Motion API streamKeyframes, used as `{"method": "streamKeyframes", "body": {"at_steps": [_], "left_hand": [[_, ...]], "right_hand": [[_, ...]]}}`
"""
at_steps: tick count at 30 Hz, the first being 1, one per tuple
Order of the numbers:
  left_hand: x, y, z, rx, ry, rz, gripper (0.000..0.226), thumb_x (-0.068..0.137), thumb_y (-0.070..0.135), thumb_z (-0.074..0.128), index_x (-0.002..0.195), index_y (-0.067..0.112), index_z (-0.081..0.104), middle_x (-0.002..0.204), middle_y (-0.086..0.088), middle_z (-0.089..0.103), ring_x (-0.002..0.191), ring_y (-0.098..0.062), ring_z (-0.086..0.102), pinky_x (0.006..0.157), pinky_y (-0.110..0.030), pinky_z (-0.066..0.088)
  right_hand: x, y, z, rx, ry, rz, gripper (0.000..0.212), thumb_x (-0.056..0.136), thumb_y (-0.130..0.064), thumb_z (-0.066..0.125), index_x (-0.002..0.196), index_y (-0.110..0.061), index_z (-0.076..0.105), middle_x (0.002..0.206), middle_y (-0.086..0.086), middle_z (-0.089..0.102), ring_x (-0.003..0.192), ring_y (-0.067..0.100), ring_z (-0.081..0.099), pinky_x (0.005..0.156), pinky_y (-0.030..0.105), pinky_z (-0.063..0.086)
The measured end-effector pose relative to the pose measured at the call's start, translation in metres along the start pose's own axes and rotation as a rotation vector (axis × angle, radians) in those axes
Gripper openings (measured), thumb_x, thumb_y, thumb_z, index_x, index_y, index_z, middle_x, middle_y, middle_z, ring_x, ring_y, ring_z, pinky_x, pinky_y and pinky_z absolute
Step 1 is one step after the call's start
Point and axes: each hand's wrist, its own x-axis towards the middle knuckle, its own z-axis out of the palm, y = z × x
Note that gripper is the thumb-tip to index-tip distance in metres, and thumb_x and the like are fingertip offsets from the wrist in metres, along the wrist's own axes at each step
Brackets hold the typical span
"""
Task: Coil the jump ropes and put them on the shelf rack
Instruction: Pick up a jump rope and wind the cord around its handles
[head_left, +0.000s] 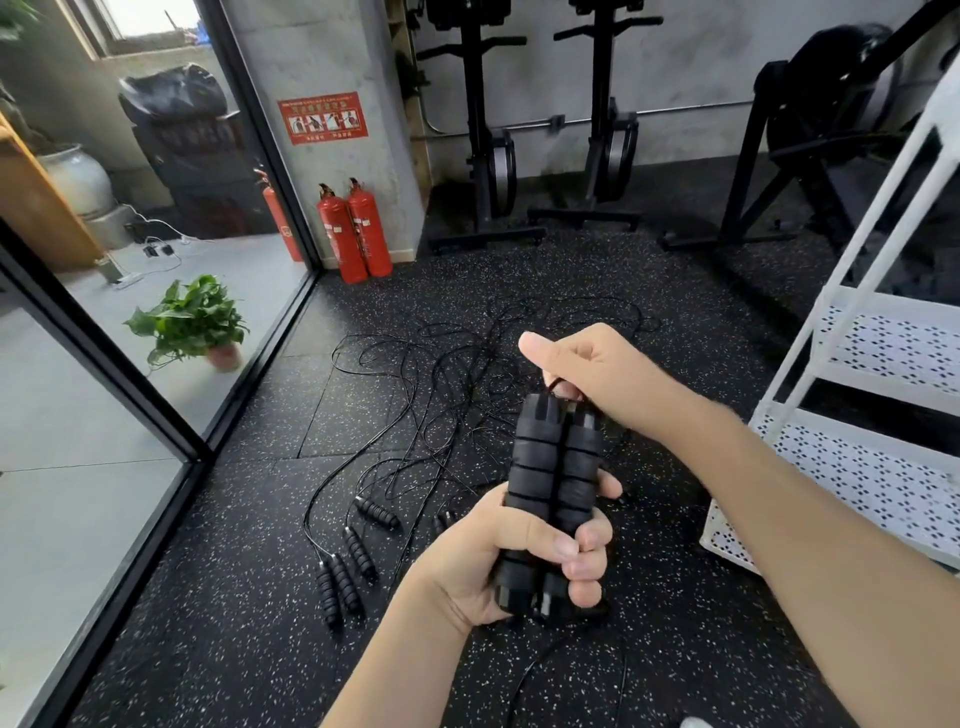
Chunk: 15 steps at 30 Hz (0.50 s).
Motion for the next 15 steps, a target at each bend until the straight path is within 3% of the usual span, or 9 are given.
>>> {"method": "streamKeyframes", "body": {"at_steps": [2, 4, 7, 9, 12, 15], "left_hand": [[0.000, 0.001, -0.004, 0.085, 0.099, 0.013, 0.044, 0.084, -0.007, 0.057, 0.126, 0.006, 0.052, 0.084, -0.008, 0.047, 0.068, -0.017, 0.047, 0.065, -0.031, 0.045], [0.003, 0.001, -0.007, 0.185, 0.295, 0.043, 0.039, 0.085, -0.007, 0.063, 0.120, 0.006, 0.053, 0.079, -0.008, 0.048, 0.065, -0.018, 0.046, 0.062, -0.032, 0.045], [0.011, 0.003, -0.009, 0.203, 0.570, 0.136, 0.035, 0.082, -0.007, 0.067, 0.113, 0.004, 0.054, 0.075, -0.007, 0.054, 0.061, -0.019, 0.050, 0.057, -0.033, 0.046], [0.015, 0.007, -0.012, 0.136, 0.659, 0.217, 0.036, 0.078, -0.001, 0.071, 0.109, 0.005, 0.053, 0.075, -0.007, 0.055, 0.060, -0.019, 0.051, 0.055, -0.033, 0.046], [0.019, 0.010, -0.015, 0.020, 0.625, 0.328, 0.034, 0.085, 0.016, 0.075, 0.110, 0.008, 0.054, 0.078, -0.006, 0.053, 0.063, -0.017, 0.048, 0.055, -0.031, 0.046], [0.021, 0.010, -0.012, -0.052, 0.583, 0.397, 0.031, 0.088, 0.038, 0.073, 0.098, 0.011, 0.062, 0.078, -0.005, 0.051, 0.064, -0.015, 0.048, 0.057, -0.028, 0.045]], "right_hand": [[0.000, -0.008, -0.015, -0.396, -0.018, -0.042, 0.079, 0.090, -0.078, 0.043, 0.059, -0.005, 0.040, 0.052, 0.000, 0.037, 0.049, 0.016, 0.034, 0.056, 0.032, 0.032], [0.002, -0.021, -0.024, -0.795, 0.018, -0.049, 0.074, 0.088, -0.082, 0.035, 0.063, -0.014, 0.048, 0.053, -0.007, 0.050, 0.053, 0.011, 0.045, 0.062, 0.033, 0.037], [-0.001, -0.033, -0.020, -0.930, 0.079, -0.045, 0.057, 0.090, -0.080, 0.033, 0.076, -0.026, 0.048, 0.063, -0.006, 0.058, 0.059, 0.010, 0.051, 0.068, 0.036, 0.042], [-0.006, -0.031, -0.009, -0.761, 0.043, -0.029, 0.039, 0.097, -0.066, 0.042, 0.087, -0.030, 0.050, 0.067, -0.006, 0.065, 0.056, 0.009, 0.057, 0.067, 0.034, 0.049], [-0.018, -0.025, 0.016, -0.215, 0.134, -0.034, 0.005, 0.102, -0.033, 0.057, 0.104, -0.029, 0.057, 0.073, -0.005, 0.073, 0.049, 0.011, 0.063, 0.057, 0.026, 0.052], [-0.037, -0.020, 0.041, 0.126, 0.295, 0.066, 0.009, 0.100, -0.022, 0.062, 0.108, -0.018, 0.064, 0.069, 0.000, 0.071, 0.045, 0.013, 0.059, 0.049, 0.032, 0.055]]}}
